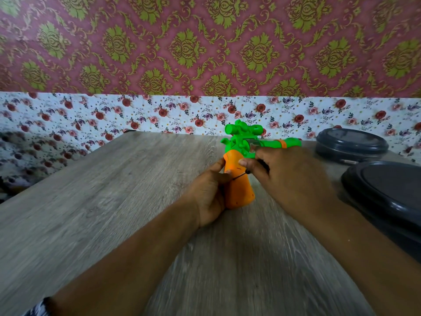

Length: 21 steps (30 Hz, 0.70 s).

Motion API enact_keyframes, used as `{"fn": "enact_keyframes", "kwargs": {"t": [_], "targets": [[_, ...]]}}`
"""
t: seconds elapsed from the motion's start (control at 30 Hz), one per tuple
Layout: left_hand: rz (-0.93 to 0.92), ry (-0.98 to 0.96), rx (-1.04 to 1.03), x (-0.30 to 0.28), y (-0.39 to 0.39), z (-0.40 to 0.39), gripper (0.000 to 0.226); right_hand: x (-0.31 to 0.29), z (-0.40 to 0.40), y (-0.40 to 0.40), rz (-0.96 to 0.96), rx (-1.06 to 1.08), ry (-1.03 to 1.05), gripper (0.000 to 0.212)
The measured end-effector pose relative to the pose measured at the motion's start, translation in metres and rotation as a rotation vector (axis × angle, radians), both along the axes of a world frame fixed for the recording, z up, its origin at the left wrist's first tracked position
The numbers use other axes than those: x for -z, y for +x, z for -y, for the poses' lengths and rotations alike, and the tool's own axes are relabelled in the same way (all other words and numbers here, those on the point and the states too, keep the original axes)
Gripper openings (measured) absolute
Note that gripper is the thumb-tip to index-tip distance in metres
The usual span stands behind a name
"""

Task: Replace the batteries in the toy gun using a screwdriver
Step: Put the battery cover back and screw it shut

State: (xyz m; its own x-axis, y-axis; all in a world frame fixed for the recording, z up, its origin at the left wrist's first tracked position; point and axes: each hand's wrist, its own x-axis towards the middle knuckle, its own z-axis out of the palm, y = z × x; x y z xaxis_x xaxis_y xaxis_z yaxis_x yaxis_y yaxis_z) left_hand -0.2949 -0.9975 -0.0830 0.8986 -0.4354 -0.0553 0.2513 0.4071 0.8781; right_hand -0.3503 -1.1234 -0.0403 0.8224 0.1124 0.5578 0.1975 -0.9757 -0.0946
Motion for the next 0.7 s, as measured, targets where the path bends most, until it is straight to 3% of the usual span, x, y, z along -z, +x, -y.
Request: {"fn": "enact_keyframes", "kwargs": {"t": [0.3,0.53,0.63,0.7], "targets": [[-0.001,0.034,-0.013,0.0006,0.0015,0.0013,0.053,0.0026,-0.0014,0.0053,-0.122,-0.155,0.245,0.007],[0.004,0.071,-0.021,0.0023,0.0034,0.0021,0.053,0.0017,-0.003,0.0012,-0.102,0.01,0.081,0.034],[0.001,0.064,-0.047,0.0004,0.0009,0.0018,0.054,0.0008,-0.0021,0.0,-0.12,0.059,0.044,0.033],[-0.007,0.066,-0.044,0.0001,0.0009,0.0018,0.055,-0.0005,-0.0012,0.0006,-0.186,0.014,0.131,0.031]]}}
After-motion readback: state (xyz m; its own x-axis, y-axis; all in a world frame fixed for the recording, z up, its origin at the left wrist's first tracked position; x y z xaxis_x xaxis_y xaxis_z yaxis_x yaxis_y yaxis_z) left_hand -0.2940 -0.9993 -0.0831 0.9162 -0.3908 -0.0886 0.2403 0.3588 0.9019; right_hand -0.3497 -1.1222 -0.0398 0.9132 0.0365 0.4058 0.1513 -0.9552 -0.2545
